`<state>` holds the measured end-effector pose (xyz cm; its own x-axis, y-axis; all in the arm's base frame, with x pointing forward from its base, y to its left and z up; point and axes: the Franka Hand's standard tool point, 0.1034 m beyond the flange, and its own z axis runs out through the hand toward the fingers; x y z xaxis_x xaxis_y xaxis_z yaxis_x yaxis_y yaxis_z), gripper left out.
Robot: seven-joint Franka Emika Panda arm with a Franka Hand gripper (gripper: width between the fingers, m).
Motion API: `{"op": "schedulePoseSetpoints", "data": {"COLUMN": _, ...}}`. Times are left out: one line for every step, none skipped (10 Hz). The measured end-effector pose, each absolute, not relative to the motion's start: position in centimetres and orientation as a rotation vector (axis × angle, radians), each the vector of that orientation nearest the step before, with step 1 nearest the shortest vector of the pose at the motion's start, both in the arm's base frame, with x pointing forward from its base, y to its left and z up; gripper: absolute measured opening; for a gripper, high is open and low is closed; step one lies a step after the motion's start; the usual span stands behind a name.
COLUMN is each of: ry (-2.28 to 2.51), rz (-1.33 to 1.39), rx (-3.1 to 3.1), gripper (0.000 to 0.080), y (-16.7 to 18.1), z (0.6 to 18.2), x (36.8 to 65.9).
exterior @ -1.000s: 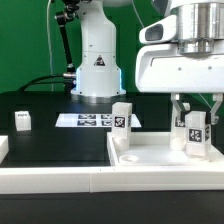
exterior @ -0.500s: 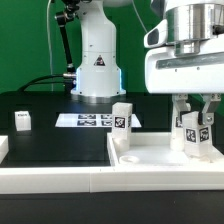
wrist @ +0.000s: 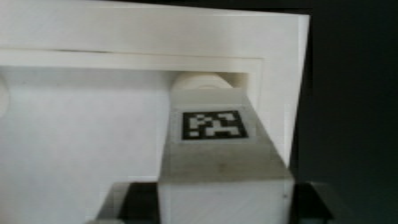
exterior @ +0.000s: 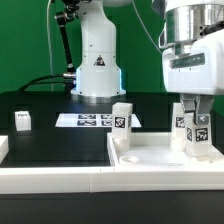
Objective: Assemble square table
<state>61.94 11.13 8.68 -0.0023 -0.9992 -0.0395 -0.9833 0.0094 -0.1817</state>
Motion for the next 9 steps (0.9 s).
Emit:
{"op": "schedulePoseSetpoints", "data": {"ry": 2.19, "rz": -0.137, "rx": -2.013, "gripper": 0.0291, "y": 11.26, "z": 8.68, "x": 61.91}}
{"op": "schedulePoseSetpoints", "data": {"ry": 2.255, "rz": -0.122, "rx": -1.929, "gripper": 0.0291, "y": 11.43, "z": 8.68, "x": 61.88}}
{"op": "schedulePoseSetpoints", "data": {"ry": 2.33, "rz": -0.104, "rx": -1.827, "gripper": 0.0291, "y": 11.67, "z": 8.68, "x": 61.85}}
{"op": "schedulePoseSetpoints", "data": {"ry": 2.38, "rz": -0.094, "rx": -1.754, "gripper": 0.0291, "y": 11.79, "z": 8.67, "x": 61.87}}
{"op": "schedulePoseSetpoints", "data": {"ry": 2.408, "rz": -0.088, "rx": -1.713, "gripper": 0.0291, "y": 11.8, "z": 8.67, "x": 61.87}}
{"op": "schedulePoseSetpoints", "data": {"ry": 2.467, "rz": -0.073, "rx": -1.614, "gripper": 0.0291, "y": 11.83, "z": 8.65, "x": 61.89}}
{"op": "schedulePoseSetpoints", "data": {"ry": 2.486, "rz": -0.068, "rx": -1.583, "gripper": 0.0291, "y": 11.81, "z": 8.65, "x": 61.9}}
{"op": "schedulePoseSetpoints", "data": {"ry": 2.488, "rz": -0.061, "rx": -1.572, "gripper": 0.0291, "y": 11.79, "z": 8.64, "x": 61.9}}
{"op": "schedulePoseSetpoints", "data": {"ry": 2.475, "rz": -0.063, "rx": -1.593, "gripper": 0.0291, "y": 11.84, "z": 8.62, "x": 61.88}}
